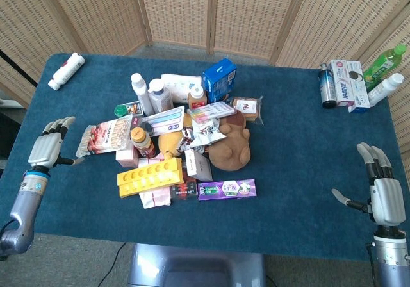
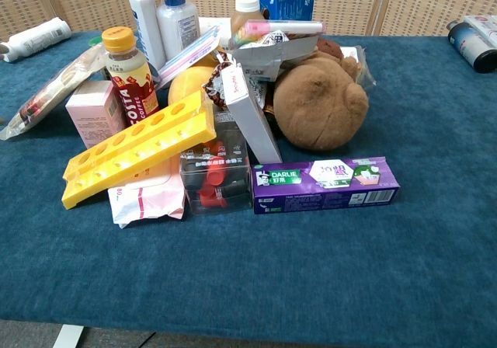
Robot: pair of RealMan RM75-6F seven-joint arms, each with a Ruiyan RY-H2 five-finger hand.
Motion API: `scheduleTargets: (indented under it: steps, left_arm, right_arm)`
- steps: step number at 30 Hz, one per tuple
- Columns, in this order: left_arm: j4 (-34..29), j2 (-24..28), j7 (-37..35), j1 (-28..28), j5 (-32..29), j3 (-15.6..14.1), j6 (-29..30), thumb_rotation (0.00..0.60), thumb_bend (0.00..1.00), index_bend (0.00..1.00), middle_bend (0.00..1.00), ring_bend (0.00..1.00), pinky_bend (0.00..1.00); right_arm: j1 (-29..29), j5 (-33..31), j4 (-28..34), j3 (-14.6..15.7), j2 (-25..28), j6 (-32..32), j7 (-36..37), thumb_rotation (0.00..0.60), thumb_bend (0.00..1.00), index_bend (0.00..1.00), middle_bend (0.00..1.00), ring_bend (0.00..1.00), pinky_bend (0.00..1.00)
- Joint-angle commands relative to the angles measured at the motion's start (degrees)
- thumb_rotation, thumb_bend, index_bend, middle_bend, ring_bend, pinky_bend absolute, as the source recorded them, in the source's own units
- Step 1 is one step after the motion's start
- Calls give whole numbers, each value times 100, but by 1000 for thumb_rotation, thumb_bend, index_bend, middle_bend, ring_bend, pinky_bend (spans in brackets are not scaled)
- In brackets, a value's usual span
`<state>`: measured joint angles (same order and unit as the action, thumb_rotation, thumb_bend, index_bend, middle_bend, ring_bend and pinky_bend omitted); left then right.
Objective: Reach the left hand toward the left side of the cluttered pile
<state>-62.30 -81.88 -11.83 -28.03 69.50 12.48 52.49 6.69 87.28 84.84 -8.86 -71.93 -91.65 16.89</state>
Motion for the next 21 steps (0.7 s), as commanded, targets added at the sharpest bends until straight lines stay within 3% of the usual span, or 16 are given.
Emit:
scheduleTargets:
  steps: [1, 12, 16, 18, 20, 21]
  left_arm:
    - [218, -188, 26, -163, -78, 30, -185, 600, 0, 0, 0, 0, 0]
    - [1161, -940, -56, -719, -194, 117, -752, 600, 0, 2, 0, 0, 0]
    - [1584, -1269, -106, -901, -105, 174, -639, 600, 0, 100, 0, 1, 8]
    - [1932, -1546, -76, -977, 4, 205, -326, 600, 0, 290, 211, 197, 254]
    - [2233, -1768, -24, -1043, 65, 200, -182, 600, 0, 634, 685, 623, 723]
    - [2378, -1879, 4, -1082, 92, 191, -145, 600, 1, 721, 781, 710, 809]
  right_arm:
    - [-4, -20, 3, -12, 8, 2, 21, 600, 0, 0, 94, 0, 0]
    - [-22, -142, -7, -89, 52, 11, 175, 600, 0, 0, 95, 0, 0]
    - [-31, -154, 3, -113, 73, -8, 258, 600, 0, 0, 95, 0, 0]
    - [-33, -161, 13, -119, 85, -4, 291, 600, 0, 0, 97, 0, 0]
    - [-37, -158, 21, -119, 94, -6, 311, 600, 0, 0, 98, 0, 0]
    - [-39, -157, 26, -121, 99, -10, 322, 600, 0, 0, 98, 0, 0]
